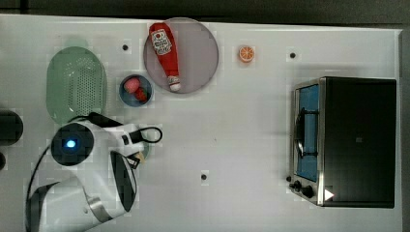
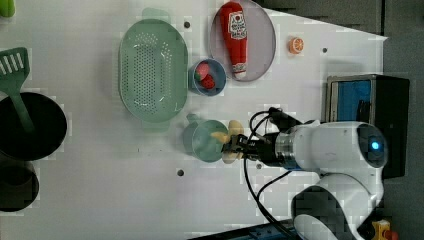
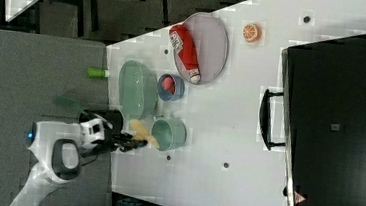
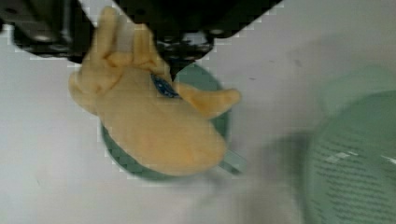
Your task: Pick Banana and place it in mug.
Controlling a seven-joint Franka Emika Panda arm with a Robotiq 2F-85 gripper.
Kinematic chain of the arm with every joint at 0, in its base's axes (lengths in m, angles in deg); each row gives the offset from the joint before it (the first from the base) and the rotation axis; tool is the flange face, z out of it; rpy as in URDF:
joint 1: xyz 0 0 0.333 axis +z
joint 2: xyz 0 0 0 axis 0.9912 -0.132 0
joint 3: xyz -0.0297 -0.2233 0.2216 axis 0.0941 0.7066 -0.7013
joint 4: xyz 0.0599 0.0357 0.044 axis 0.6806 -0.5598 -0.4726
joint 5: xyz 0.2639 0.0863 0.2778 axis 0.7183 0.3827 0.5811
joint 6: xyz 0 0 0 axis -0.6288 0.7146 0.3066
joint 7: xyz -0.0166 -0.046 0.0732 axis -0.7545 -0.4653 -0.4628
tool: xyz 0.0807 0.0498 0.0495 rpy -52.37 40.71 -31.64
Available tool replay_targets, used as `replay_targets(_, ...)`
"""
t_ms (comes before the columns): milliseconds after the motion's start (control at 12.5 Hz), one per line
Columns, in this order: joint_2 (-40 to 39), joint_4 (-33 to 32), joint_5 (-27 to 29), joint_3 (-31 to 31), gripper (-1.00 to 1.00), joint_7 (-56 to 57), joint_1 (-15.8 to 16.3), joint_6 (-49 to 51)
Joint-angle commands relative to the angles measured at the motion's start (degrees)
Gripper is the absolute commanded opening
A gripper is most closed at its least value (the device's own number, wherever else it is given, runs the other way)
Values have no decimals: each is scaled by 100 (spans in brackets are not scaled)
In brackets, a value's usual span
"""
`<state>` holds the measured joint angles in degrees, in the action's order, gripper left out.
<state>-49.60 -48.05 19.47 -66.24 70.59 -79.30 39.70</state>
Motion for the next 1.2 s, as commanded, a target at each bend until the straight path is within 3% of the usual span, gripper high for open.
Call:
replay_targets(80, -39, -33, -35, 32, 55, -356, -115, -150)
replay_targets(240, -43, -49, -35, 32, 99, -356, -117, -150)
replay_targets(640, 105, 147, -35, 236, 100, -356, -195, -191)
replay_targets(1200, 1106, 1016, -171, 1926, 100, -162, -511, 910)
